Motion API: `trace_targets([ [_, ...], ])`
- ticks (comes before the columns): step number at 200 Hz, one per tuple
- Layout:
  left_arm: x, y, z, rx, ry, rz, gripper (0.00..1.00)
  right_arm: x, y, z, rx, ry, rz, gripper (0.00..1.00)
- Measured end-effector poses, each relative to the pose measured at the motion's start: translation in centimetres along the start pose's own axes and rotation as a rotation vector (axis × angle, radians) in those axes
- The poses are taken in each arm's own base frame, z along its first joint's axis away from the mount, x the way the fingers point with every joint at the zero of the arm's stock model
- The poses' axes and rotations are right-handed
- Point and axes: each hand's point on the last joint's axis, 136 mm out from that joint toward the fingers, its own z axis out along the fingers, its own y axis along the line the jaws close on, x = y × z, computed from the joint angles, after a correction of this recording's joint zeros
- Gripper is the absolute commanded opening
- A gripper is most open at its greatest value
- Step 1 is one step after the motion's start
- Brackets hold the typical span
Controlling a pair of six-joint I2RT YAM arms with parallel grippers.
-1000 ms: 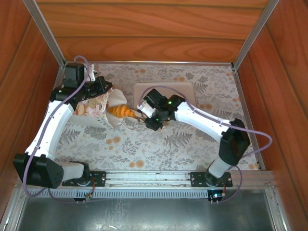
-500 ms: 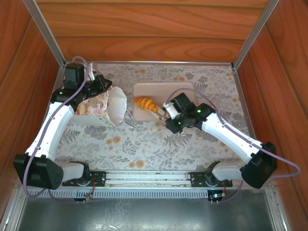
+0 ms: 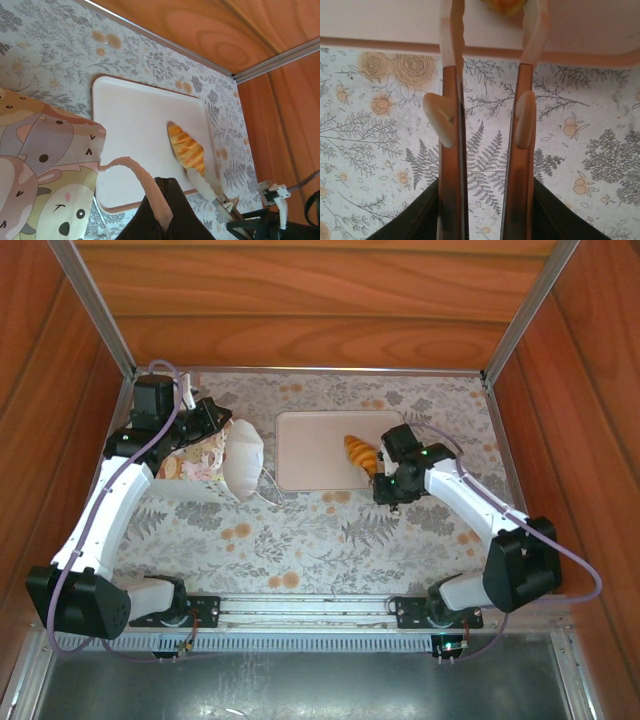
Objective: Take the fake bread out of the paper bag
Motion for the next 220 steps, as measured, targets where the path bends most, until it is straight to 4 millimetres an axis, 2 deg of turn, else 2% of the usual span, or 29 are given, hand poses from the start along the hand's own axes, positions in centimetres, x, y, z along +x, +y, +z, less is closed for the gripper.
trace_targets([
  [28, 0.1, 0.0, -0.2, 0.003, -0.004, 0.002, 0.0, 0.3, 0.1, 0.0, -0.006, 0.019, 0.017, 0.48],
  [76, 0.2, 0.1, -0.1, 0.002, -0.003, 0.002, 0.0, 0.6, -0.2, -1.3, 0.025, 0.065, 0.0, 0.54],
  [125, 0.2, 0.0, -0.1, 0.005, -0.002, 0.003, 0.0, -2.1, 0.5, -3.8, 0.032, 0.018, -0.085, 0.58],
  [171, 0.3, -0.1, -0.1, 0.01, -0.001, 0.004, 0.0, -5.3, 0.0, -2.7, 0.061, 0.072, -0.168, 0.59],
  [220, 0.3, -0.1, -0.1, 0.013, 0.001, 0.004, 0.0, -6.3, -0.4, -1.3, 0.085, 0.132, -0.217, 0.6],
])
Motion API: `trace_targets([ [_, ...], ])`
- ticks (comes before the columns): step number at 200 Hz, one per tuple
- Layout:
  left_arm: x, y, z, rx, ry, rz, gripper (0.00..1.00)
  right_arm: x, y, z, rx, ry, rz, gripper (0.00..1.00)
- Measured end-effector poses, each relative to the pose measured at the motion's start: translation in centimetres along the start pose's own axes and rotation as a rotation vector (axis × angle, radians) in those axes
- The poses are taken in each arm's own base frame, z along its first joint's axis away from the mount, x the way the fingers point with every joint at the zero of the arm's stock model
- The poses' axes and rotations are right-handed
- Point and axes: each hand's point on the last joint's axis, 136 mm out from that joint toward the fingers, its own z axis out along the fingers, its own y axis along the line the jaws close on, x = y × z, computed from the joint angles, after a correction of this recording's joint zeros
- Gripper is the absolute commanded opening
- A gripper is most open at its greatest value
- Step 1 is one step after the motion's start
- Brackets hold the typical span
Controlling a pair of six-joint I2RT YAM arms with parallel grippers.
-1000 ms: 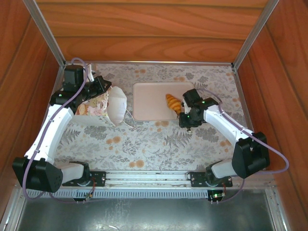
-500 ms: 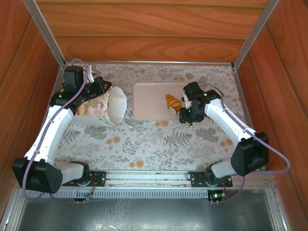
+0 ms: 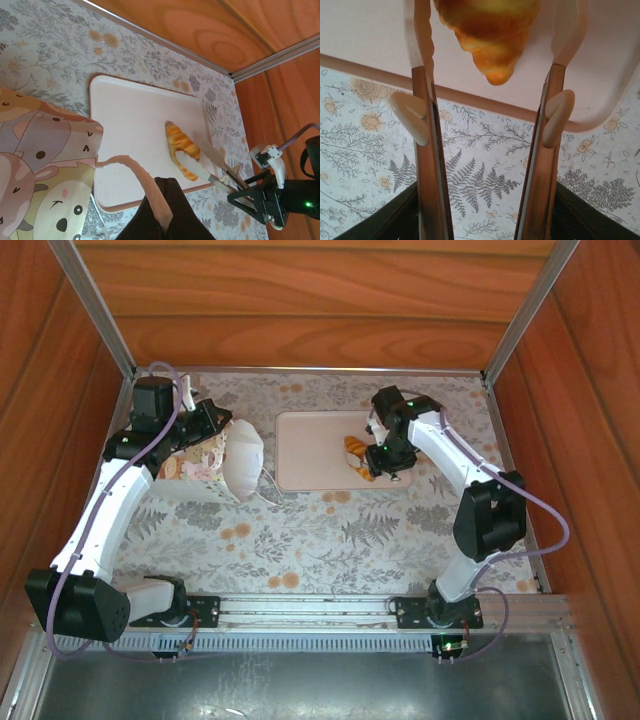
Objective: Take the fake bread out of the paper bag
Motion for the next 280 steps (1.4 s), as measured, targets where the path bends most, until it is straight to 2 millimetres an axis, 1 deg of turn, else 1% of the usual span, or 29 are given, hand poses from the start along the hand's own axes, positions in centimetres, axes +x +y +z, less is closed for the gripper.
trace_targets([
  [25, 0.0, -0.1, -0.1, 0.001, -0.002, 0.001, 0.0, 0.0, 0.0, 0.5, -0.003, 0.022, -0.014, 0.54],
  [34, 0.0, -0.1, -0.1, 0.001, -0.002, 0.001, 0.0, 0.0, 0.0, 0.6, -0.001, 0.027, -0.018, 0.5],
  [55, 0.0, -0.1, -0.2, 0.003, -0.004, 0.003, 0.0, -0.2, -0.3, 0.3, 0.009, 0.018, -0.007, 0.46],
  [82, -0.1, -0.2, -0.2, 0.004, -0.006, 0.003, 0.0, -0.8, -1.3, -0.1, 0.02, -0.014, 0.057, 0.46],
  [114, -0.1, -0.2, -0.2, 0.004, -0.006, 0.003, 0.0, -2.0, -4.0, -1.5, 0.058, -0.068, 0.197, 0.47],
  [139, -0.1, -0.2, -0.2, 0.004, -0.006, 0.003, 0.0, -3.4, -5.4, -2.3, 0.072, -0.106, 0.288, 0.48],
  [152, -0.1, -0.2, -0.2, 0.004, -0.006, 0.004, 0.0, -4.1, -5.8, -2.2, 0.08, -0.106, 0.317, 0.48],
  [165, -0.1, -0.2, -0.2, 0.004, -0.006, 0.004, 0.0, -4.5, -6.1, -1.6, 0.083, -0.096, 0.336, 0.48],
  [195, -0.1, -0.2, -0.2, 0.004, -0.006, 0.004, 0.0, -4.3, -6.3, -0.1, 0.088, -0.05, 0.355, 0.49],
  [212, -0.1, -0.2, -0.2, 0.004, -0.006, 0.004, 0.0, -4.2, -6.5, 0.4, 0.09, -0.035, 0.364, 0.51],
  [226, -0.1, -0.2, -0.2, 0.004, -0.006, 0.004, 0.0, -4.1, -6.8, 0.6, 0.093, -0.03, 0.375, 0.55],
  [253, -0.1, -0.2, -0.2, 0.004, -0.006, 0.004, 0.0, -4.1, -7.3, 0.6, 0.097, -0.03, 0.388, 0.55],
  [280, -0.1, -0.2, -0.2, 0.004, -0.006, 0.004, 0.0, -4.1, -7.5, 0.6, 0.092, -0.03, 0.383, 0.55],
])
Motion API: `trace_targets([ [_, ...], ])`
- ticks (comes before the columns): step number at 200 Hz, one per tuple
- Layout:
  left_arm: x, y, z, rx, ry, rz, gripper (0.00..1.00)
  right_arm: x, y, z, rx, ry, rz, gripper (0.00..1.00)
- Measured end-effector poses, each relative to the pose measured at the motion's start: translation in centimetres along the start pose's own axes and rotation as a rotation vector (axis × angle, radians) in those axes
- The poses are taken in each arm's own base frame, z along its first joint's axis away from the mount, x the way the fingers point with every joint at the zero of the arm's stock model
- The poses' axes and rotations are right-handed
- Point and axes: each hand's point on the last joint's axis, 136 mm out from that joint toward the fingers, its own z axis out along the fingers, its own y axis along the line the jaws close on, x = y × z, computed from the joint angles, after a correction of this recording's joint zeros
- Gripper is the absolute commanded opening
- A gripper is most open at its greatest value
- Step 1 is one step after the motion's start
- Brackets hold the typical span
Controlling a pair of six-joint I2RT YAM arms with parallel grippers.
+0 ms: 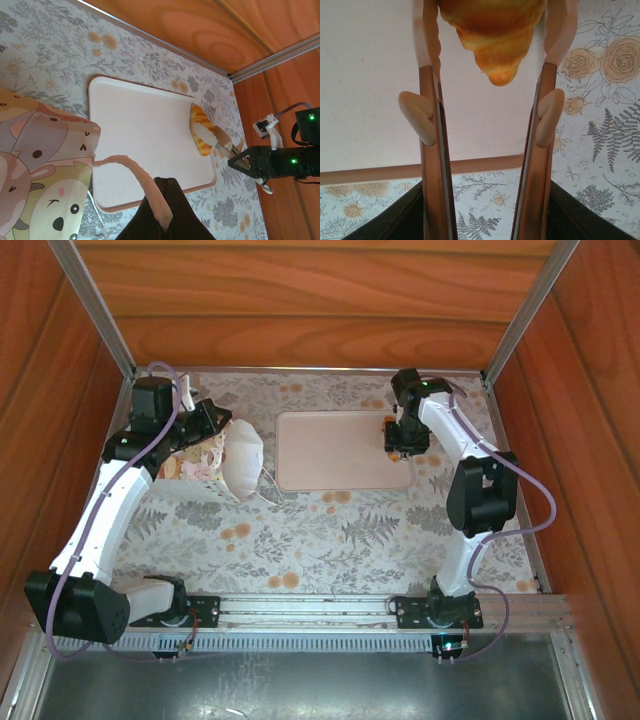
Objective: Take the fake bread out of the paper bag
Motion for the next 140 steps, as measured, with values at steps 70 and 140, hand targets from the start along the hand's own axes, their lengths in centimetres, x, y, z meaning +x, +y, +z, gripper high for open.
trace_targets([
  [70, 0.0, -0.01, 0.0, 0.0, 0.0, 0.0, 0.0, -0.25, 0.5, -0.04, -0.045, -0.003, -0.03, 0.58],
  [140, 0.0, -0.01, 0.01, 0.001, 0.0, 0.0, 0.0, -0.47, -0.09, -0.03, -0.019, -0.012, -0.054, 0.65],
])
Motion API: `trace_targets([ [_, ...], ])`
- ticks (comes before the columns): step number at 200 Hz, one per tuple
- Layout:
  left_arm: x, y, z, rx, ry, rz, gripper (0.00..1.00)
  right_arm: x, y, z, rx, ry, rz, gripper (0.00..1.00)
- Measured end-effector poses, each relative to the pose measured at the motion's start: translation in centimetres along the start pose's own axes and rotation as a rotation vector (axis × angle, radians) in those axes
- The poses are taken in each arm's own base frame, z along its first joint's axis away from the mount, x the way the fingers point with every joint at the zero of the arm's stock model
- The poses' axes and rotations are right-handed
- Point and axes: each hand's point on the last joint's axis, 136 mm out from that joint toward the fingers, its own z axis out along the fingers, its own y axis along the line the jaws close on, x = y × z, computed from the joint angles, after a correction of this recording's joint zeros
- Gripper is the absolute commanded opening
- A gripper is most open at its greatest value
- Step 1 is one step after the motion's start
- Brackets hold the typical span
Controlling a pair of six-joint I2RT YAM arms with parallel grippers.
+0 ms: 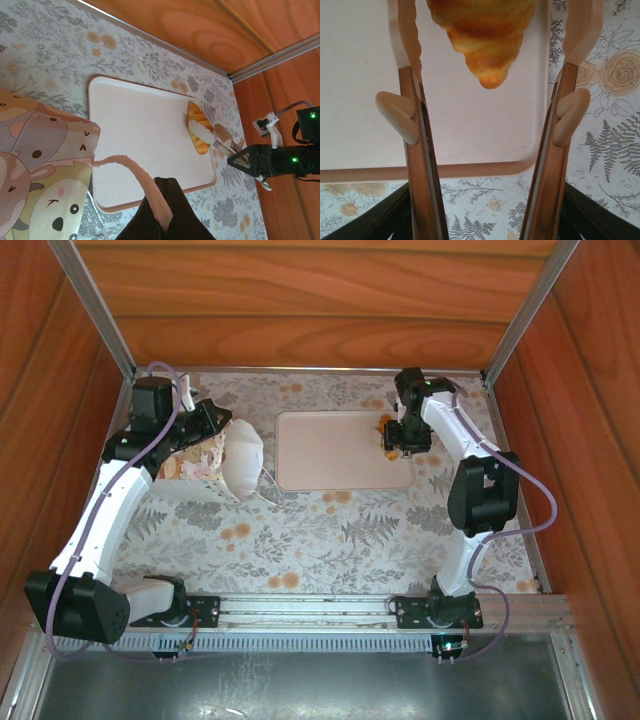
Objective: Take the fake bread out of the paper bag
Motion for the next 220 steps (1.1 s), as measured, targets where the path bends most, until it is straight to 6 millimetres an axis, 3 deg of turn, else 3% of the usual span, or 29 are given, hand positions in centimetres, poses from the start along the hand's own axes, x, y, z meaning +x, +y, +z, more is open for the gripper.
trace_targets([
  [65, -0.01, -0.04, 0.01, 0.002, 0.0, 0.0, 0.0, 0.1, 0.15, 0.09, -0.009, 0.003, -0.035, 0.5],
  [220, 0.08, -0.08, 0.1, 0.007, 0.007, -0.005, 0.0, 0.04, -0.47, 0.14, -0.003, 0.005, -0.117, 0.51],
])
